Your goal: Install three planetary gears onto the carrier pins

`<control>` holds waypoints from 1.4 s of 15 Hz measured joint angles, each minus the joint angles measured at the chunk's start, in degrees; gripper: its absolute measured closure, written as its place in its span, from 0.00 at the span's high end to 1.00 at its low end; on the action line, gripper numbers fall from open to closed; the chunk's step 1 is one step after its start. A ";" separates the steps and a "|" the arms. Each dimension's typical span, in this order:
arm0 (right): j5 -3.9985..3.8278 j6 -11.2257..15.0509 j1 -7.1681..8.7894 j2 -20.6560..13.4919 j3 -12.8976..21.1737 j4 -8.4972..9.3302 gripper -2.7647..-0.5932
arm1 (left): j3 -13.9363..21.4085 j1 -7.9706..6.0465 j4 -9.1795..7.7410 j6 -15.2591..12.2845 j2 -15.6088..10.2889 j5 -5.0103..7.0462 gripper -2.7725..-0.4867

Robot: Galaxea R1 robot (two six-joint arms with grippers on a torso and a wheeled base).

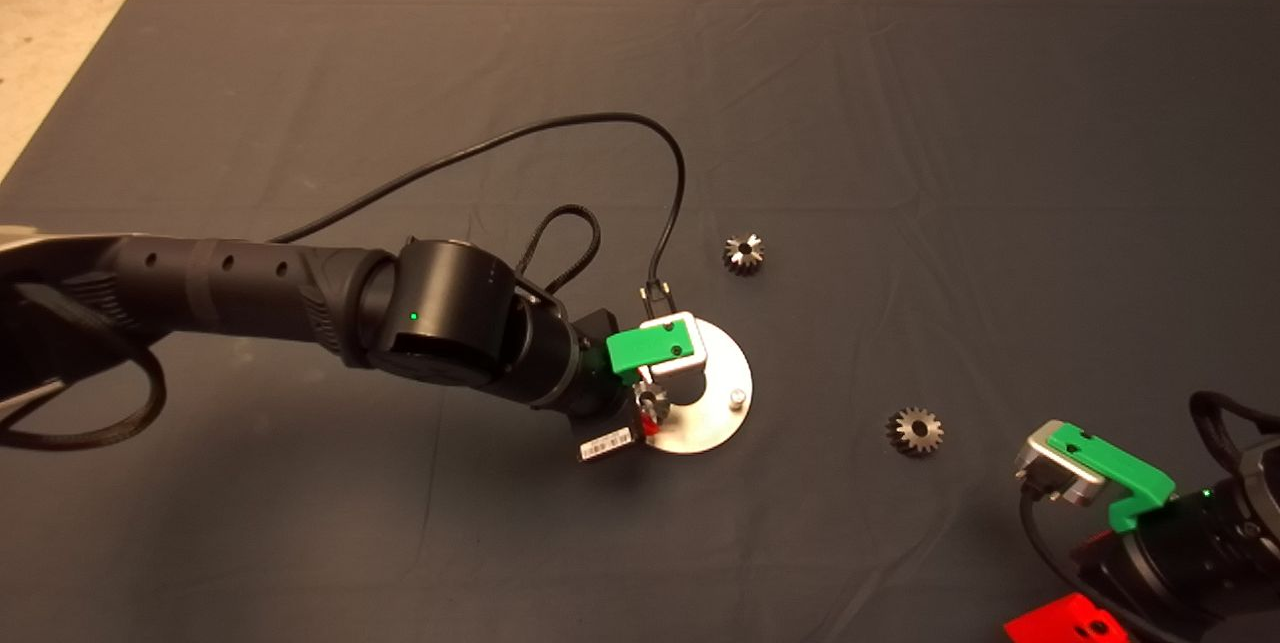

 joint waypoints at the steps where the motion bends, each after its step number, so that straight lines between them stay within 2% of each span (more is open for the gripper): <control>1: -0.01 -0.05 -0.01 -0.13 0.00 0.01 0.99 | 0.00 0.00 0.00 0.02 0.00 0.00 0.15; 8: 0.00 -0.38 -0.01 -0.59 0.00 0.10 0.99 | 0.02 -0.02 0.06 0.09 -0.74 -0.46 0.15; 15: 0.02 -0.38 -0.01 -0.59 0.00 0.11 0.99 | 0.18 -0.02 0.14 0.09 -0.88 -0.35 0.15; 17: 0.02 -0.38 -0.03 -0.61 0.00 0.12 0.99 | 0.47 0.00 0.16 0.06 -1.39 0.41 0.15; 21: 0.02 -0.38 -0.01 -0.59 0.00 0.12 0.99 | 1.33 0.00 0.22 0.02 -3.36 0.41 0.15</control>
